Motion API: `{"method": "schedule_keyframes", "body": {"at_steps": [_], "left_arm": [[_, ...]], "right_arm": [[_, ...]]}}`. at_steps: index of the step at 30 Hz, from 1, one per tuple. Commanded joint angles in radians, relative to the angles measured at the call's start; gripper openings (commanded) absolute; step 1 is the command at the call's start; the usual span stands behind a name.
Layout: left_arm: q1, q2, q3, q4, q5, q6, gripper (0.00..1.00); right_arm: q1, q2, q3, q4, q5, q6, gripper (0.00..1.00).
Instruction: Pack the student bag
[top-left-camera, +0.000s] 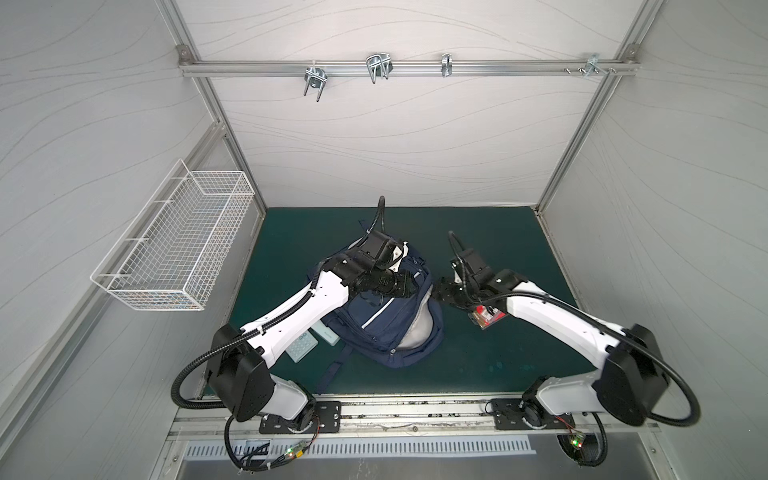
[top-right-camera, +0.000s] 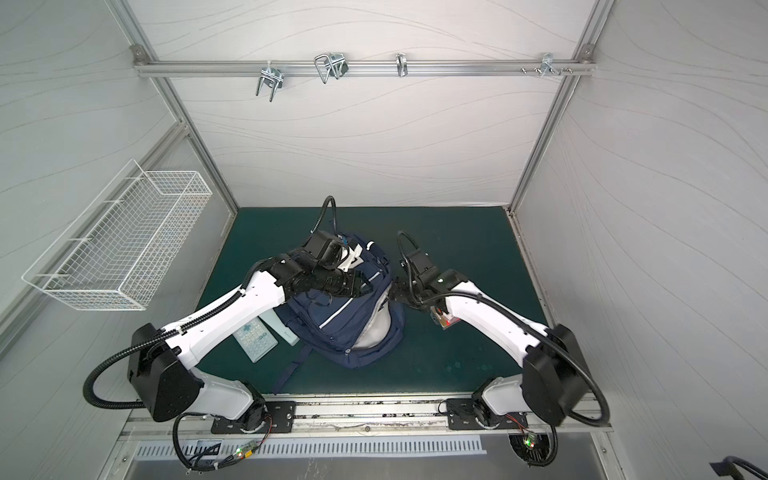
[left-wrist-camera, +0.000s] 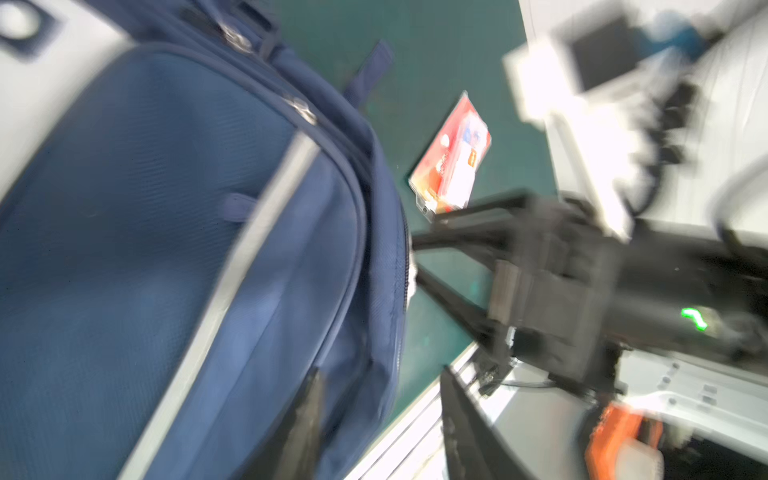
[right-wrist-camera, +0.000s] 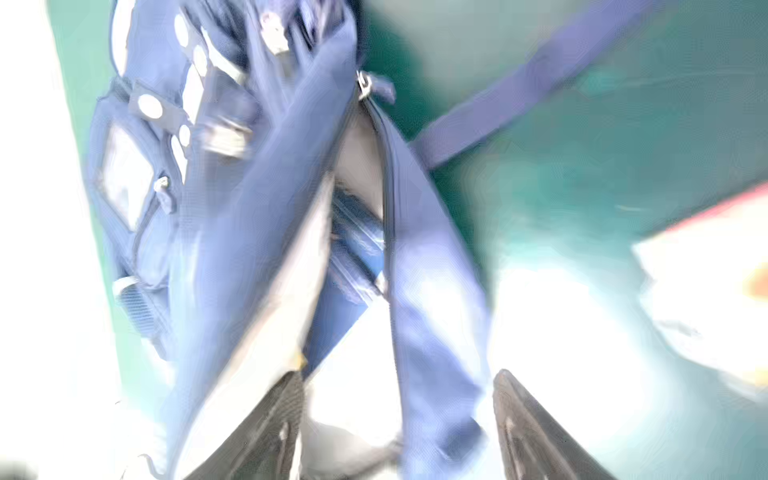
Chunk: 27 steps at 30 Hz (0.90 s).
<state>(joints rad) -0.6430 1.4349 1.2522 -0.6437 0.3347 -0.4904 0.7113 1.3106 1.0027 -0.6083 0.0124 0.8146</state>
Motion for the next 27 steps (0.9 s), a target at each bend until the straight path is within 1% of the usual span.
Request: {"method": "schedule_keyframes", "body": {"at_steps": [1, 4, 6, 7, 8, 10, 13, 16, 18, 21, 23, 25, 27], "left_arm": [[0.014, -0.056, 0.001, -0.064, -0.135, -0.061, 0.58], [0.042, -0.130, -0.028, -0.209, -0.217, -0.083, 0.60], [0.060, -0.196, -0.091, -0.282, -0.240, -0.098, 0.60], [0.065, -0.237, -0.134, -0.318, -0.254, -0.113, 0.61], [0.067, -0.276, -0.184, -0.347, -0.258, -0.130, 0.61], [0.074, -0.339, -0.270, -0.406, -0.253, -0.173, 0.61], [0.074, -0.453, -0.401, -0.435, -0.222, -0.267, 0.63], [0.078, -0.548, -0.523, -0.363, -0.154, -0.367, 0.68], [0.086, -0.573, -0.577, -0.286, -0.120, -0.419, 0.69], [0.107, -0.576, -0.596, -0.185, -0.117, -0.453, 0.70], [0.122, -0.583, -0.594, -0.125, -0.119, -0.465, 0.70], [0.137, -0.596, -0.599, -0.073, -0.125, -0.488, 0.70], [0.145, -0.600, -0.621, -0.009, -0.105, -0.504, 0.70]], "right_arm": [[0.072, -0.071, -0.024, -0.175, 0.076, -0.097, 0.73], [0.201, -0.099, -0.032, -0.179, 0.065, -0.165, 0.71], [0.306, -0.090, -0.027, -0.163, 0.079, -0.207, 0.71], [0.367, -0.071, -0.018, -0.156, 0.104, -0.224, 0.71], [0.419, -0.046, -0.007, -0.150, 0.125, -0.238, 0.71], [0.493, 0.013, 0.024, -0.136, 0.131, -0.260, 0.69], [0.575, 0.106, 0.086, -0.120, 0.112, -0.291, 0.66], [0.635, 0.193, 0.152, -0.112, 0.098, -0.310, 0.65], [0.665, 0.249, 0.194, -0.130, 0.123, -0.321, 0.63], [0.686, 0.319, 0.243, -0.159, 0.158, -0.312, 0.60], [0.694, 0.341, 0.255, -0.150, 0.170, -0.310, 0.60], [0.701, 0.371, 0.277, -0.168, 0.229, -0.290, 0.60], [0.701, 0.407, 0.308, -0.217, 0.289, -0.256, 0.61]]}}
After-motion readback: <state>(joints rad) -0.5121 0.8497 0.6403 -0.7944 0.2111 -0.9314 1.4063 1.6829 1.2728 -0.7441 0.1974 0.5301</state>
